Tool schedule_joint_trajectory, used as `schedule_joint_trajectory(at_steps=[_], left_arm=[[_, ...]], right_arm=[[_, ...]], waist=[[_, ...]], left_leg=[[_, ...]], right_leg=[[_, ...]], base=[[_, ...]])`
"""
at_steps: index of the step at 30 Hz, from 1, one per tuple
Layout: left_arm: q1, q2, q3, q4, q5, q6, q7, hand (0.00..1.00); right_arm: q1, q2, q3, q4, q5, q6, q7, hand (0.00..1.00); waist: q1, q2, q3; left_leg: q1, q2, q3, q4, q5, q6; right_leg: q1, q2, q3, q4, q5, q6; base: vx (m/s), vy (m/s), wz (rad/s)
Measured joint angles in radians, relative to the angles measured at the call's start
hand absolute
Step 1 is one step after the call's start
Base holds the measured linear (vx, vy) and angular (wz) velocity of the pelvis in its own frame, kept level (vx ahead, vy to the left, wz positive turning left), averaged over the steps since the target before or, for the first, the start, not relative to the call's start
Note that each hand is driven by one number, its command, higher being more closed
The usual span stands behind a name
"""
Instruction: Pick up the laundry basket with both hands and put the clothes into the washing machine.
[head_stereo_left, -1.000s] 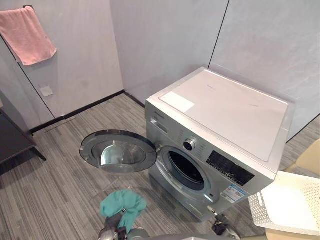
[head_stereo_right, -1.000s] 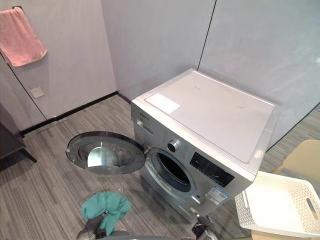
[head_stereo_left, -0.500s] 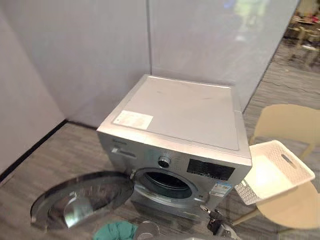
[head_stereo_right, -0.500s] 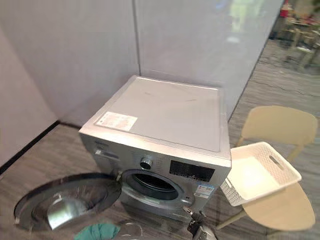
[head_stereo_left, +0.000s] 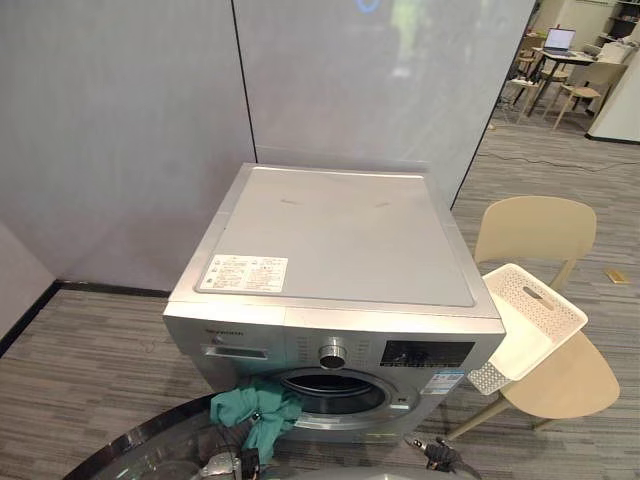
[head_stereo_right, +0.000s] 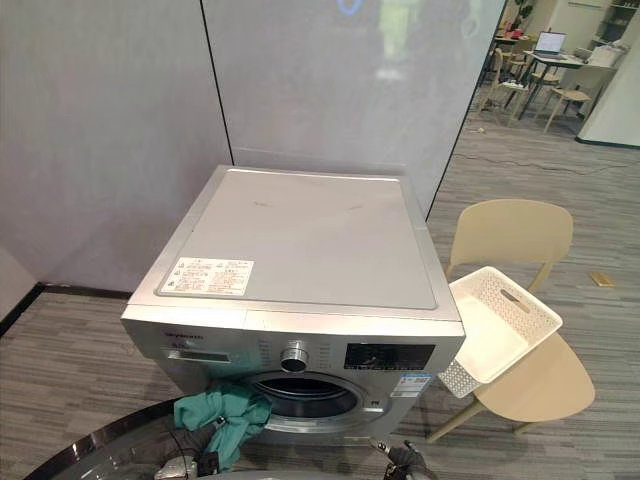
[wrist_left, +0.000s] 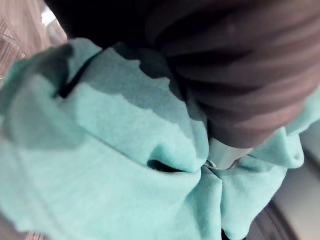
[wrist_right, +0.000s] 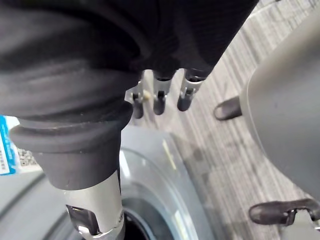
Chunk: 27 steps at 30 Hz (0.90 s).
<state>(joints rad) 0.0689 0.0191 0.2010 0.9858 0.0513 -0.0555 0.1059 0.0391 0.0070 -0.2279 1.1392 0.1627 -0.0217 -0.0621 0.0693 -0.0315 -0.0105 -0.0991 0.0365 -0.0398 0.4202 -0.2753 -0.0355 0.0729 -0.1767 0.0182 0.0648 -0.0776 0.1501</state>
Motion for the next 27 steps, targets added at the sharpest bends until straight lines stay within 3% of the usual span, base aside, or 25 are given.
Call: schedule_joint_trajectory(at_steps=[6, 8, 10, 11, 13, 15, 18, 20, 22, 25, 27], left_arm=[[-0.004, 0.002, -0.013, 0.005, 0.003, -0.003, -0.015, 1.0], [-0.005, 0.002, -0.013, 0.005, 0.009, -0.003, -0.016, 1.0], [-0.004, 0.003, -0.013, 0.005, 0.009, -0.004, -0.016, 1.0], [-0.002, 0.005, -0.013, 0.005, 0.009, -0.006, -0.016, 1.0], [-0.001, 0.005, -0.013, 0.005, 0.008, -0.008, -0.016, 1.0], [0.0, 0.005, -0.014, 0.006, 0.005, -0.008, -0.016, 1.0], [-0.003, 0.009, -0.052, 0.001, -0.001, -0.008, -0.017, 1.0], [-0.005, 0.007, -0.109, -0.025, -0.004, -0.007, -0.016, 1.0], [-0.004, -0.002, -0.195, -0.122, -0.04, -0.006, -0.018, 1.0], [-0.041, -0.001, -0.275, -0.313, -0.093, -0.023, -0.016, 1.0], [-0.096, 0.002, -0.288, -0.344, -0.116, -0.028, -0.012, 1.0]], right_arm=[[0.002, -0.004, 0.068, -0.053, -0.006, 0.0, 0.01, 0.0], [0.01, -0.002, 0.057, -0.066, -0.002, -0.004, 0.018, 0.0], [0.009, -0.001, 0.056, -0.066, 0.006, -0.005, 0.018, 0.0], [0.01, 0.001, 0.043, -0.071, 0.006, -0.008, 0.019, 0.0], [0.012, 0.006, 0.025, -0.069, 0.006, -0.011, 0.019, 0.0], [0.012, 0.016, 0.005, -0.064, 0.005, -0.01, 0.02, 0.0], [0.018, 0.021, -0.03, -0.064, 0.005, -0.011, 0.019, 0.0], [0.012, 0.013, -0.03, -0.069, 0.005, -0.012, 0.018, 0.0], [0.007, -0.009, -0.023, -0.094, 0.006, -0.012, 0.016, 0.0], [-0.049, -0.016, 0.022, -0.185, 0.047, -0.026, -0.005, 0.0], [-0.092, -0.015, 0.043, -0.235, 0.07, -0.042, -0.007, 0.0]], waist=[[-0.001, -0.01, 0.025], [0.0, -0.003, 0.026], [0.002, -0.003, 0.027], [0.0, -0.004, 0.026], [0.003, -0.004, 0.026], [0.004, -0.005, 0.023], [0.004, -0.009, 0.013], [-0.001, 0.003, 0.022], [0.003, 0.023, 0.069], [0.007, 0.019, 0.188], [0.006, -0.001, 0.247]], left_leg=[[0.011, 0.032, 0.096, 0.015, -0.036, 0.018], [0.011, 0.058, 0.094, 0.012, -0.036, 0.023], [0.011, 0.072, 0.094, 0.006, -0.027, 0.029], [0.011, 0.078, 0.095, -0.001, -0.018, 0.028], [0.012, 0.079, 0.092, -0.008, -0.013, 0.021], [0.006, 0.081, 0.088, -0.025, 0.0, 0.0], [-0.02, 0.086, 0.053, -0.054, 0.023, -0.037], [-0.048, 0.093, 0.008, -0.039, 0.032, -0.054], [-0.084, 0.114, -0.049, 0.003, 0.04, -0.069], [-0.212, 0.123, -0.098, 0.123, 0.024, -0.099], [-0.296, 0.122, -0.108, 0.183, 0.016, -0.111]], right_leg=[[-0.086, 0.007, 0.032, 0.125, 0.015, 0.007], [-0.132, 0.031, -0.006, 0.201, 0.053, -0.037], [-0.144, 0.034, -0.024, 0.224, 0.063, -0.049], [-0.173, 0.028, -0.059, 0.329, 0.023, -0.088], [-0.176, 0.015, -0.091, 0.384, -0.008, -0.101], [-0.152, 0.009, -0.136, 0.325, -0.031, -0.093], [-0.104, 0.029, -0.179, 0.184, -0.06, -0.051], [-0.096, 0.045, -0.216, 0.159, -0.084, -0.051], [-0.1, 0.069, -0.268, 0.202, -0.1, -0.069], [-0.248, 0.064, -0.295, 0.43, -0.2, -0.096], [-0.345, 0.052, -0.294, 0.533, -0.244, -0.111]], base=[[-0.03, 0.048, -0.52], [-0.05, 0.014, -0.1], [-0.03, 0.01, 0.01], [0.0, -0.011, 0.09], [0.03, -0.048, 0.06], [0.04, -0.138, 0.02], [0.05, -0.182, 0.2], [0.05, -0.245, 0.54], [-0.04, -0.143, 0.68], [-0.21, -0.124, 0.36], [-0.29, -0.075, 0.04]])
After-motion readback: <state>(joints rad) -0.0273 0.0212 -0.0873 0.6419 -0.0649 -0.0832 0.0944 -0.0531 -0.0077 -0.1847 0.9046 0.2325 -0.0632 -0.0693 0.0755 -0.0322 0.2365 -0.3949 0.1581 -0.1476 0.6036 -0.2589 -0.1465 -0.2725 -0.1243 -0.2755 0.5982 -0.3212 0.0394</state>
